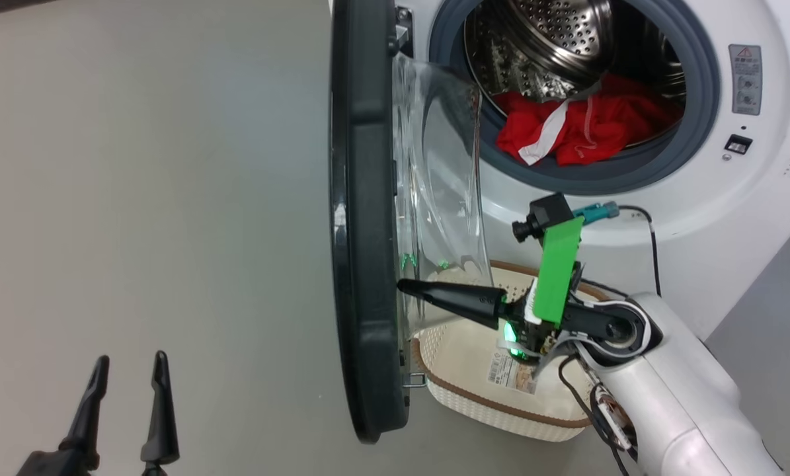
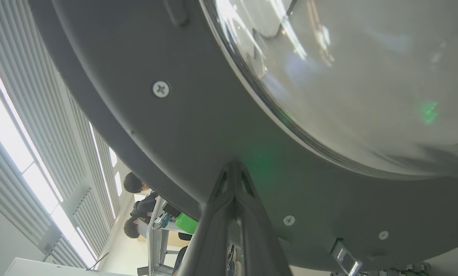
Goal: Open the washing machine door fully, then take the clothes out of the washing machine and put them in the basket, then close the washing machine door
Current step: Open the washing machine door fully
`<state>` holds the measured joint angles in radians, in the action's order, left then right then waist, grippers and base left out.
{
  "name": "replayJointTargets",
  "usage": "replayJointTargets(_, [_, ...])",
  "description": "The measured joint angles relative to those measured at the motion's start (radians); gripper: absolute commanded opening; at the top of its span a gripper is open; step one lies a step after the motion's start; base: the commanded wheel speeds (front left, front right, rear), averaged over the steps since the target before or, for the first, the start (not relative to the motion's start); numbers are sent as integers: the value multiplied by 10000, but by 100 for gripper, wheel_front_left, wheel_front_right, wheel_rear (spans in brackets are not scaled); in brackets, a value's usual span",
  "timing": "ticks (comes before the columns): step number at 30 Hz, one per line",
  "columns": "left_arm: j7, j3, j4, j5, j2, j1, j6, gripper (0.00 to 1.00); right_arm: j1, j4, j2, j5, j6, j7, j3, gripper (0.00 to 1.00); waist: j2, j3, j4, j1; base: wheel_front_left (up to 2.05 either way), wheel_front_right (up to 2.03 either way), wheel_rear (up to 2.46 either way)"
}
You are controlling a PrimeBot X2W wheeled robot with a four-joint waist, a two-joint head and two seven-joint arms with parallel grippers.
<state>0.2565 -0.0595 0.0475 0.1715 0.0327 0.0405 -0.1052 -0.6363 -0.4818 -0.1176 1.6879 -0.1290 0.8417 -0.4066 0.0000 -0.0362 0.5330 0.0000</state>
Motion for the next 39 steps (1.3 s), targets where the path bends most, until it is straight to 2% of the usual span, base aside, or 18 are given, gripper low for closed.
replayJointTargets(10, [0,15,-336,174,-2,168,316,100,-473,-293,253,-150,0,-27,-328,0,0,-321,119,0,0,0,0])
replayJointTargets(25, [0,94,-359,184,-2,184,349,100,-662,-232,297,134,0,-138,-849,0,0,-214,82,0,0,0,0])
replayJointTargets(37, [0,194,-105,159,0,180,309,100,-286,290,318,-77,0,-261,-453,0,0,163,-57,0,0,0,0])
replayJointTargets(39, [2,199,-54,142,0,179,297,100,-55,508,240,-157,0,-355,-288,25,0,258,-91,0,0,0,0])
